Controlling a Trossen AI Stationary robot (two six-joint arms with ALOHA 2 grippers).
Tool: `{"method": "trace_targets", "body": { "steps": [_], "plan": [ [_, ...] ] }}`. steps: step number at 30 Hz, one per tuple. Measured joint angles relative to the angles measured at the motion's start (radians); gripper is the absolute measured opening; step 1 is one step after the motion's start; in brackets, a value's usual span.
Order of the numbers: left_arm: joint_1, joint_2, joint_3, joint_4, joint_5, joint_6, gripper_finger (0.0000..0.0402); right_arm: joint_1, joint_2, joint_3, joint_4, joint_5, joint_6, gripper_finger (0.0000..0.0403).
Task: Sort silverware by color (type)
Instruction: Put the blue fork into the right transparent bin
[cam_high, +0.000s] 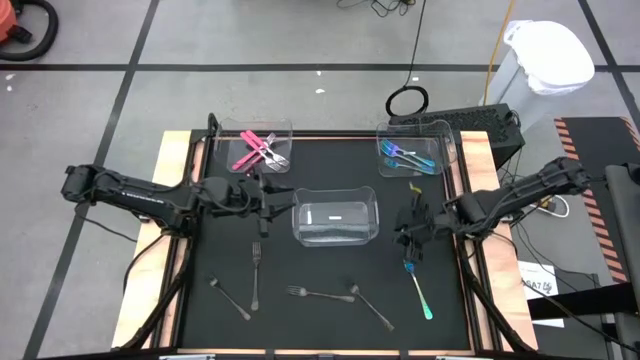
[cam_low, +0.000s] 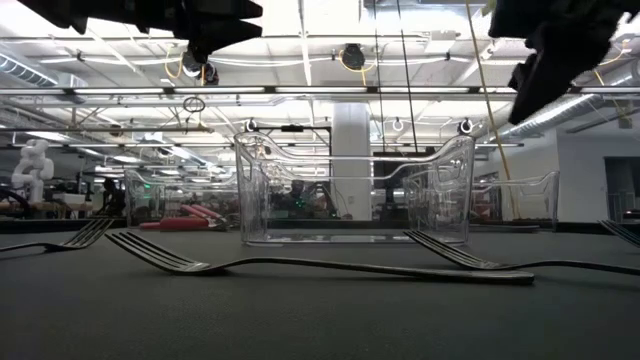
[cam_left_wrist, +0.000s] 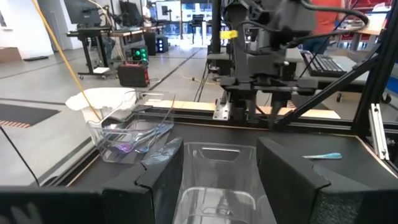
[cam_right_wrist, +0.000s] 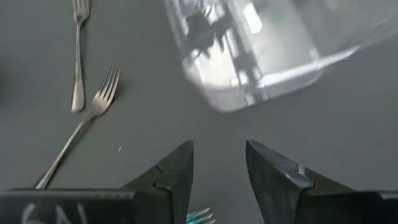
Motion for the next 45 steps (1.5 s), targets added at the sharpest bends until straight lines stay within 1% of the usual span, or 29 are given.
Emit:
{"method": "trace_targets", "body": {
  "steps": [9,12,17,22,24,28,31,35,37,39,45],
  "plan": [
    [0.0,0.044,0.0,-0.031,0.002,0.0,0.0203,0.155,0.106,0.0,-0.004,-0.003,0.195,0.0144],
    [0.0,0.062,0.0,-0.033,0.045,0.0,0.0203,0.206,0.138,0.013,-0.016,-0.005,0.251,0.0144],
    [0.0,0.095,0.0,-0.032,0.099,-0.003,0.0203,0.29,0.203,0.083,-0.067,-0.005,0.347,0.0144],
    [0.0,0.122,0.0,-0.033,0.105,-0.003,0.0203,0.36,0.284,0.173,-0.148,-0.006,0.437,0.0144],
    [0.0,0.13,0.0,-0.029,0.105,-0.025,0.0203,0.384,0.318,0.207,-0.189,-0.012,0.475,0.0144],
    [0.0,0.137,0.0,-0.03,0.112,-0.101,0.0203,0.422,0.379,0.245,-0.229,-0.076,0.549,0.0144],
    [-0.001,0.139,0.0,-0.03,0.155,-0.172,0.0203,0.442,0.413,0.246,-0.226,-0.155,0.627,0.0144],
    [-0.033,0.139,0.0,-0.03,0.175,-0.209,0.0203,0.477,0.456,0.246,-0.227,-0.241,0.709,0.0144],
    [-0.061,0.139,0.0,-0.03,0.162,-0.212,0.0203,0.498,0.469,0.246,-0.226,-0.264,0.743,0.0144],
    [-0.092,0.139,0.0,-0.03,0.13,-0.233,0.0203,0.52,0.477,0.246,-0.225,-0.265,0.769,0.0144],
    [-0.192,0.139,0.0,-0.029,-0.019,-0.288,0.0203,0.582,0.478,0.246,-0.223,-0.259,0.847,0.0144]
  ]
}}
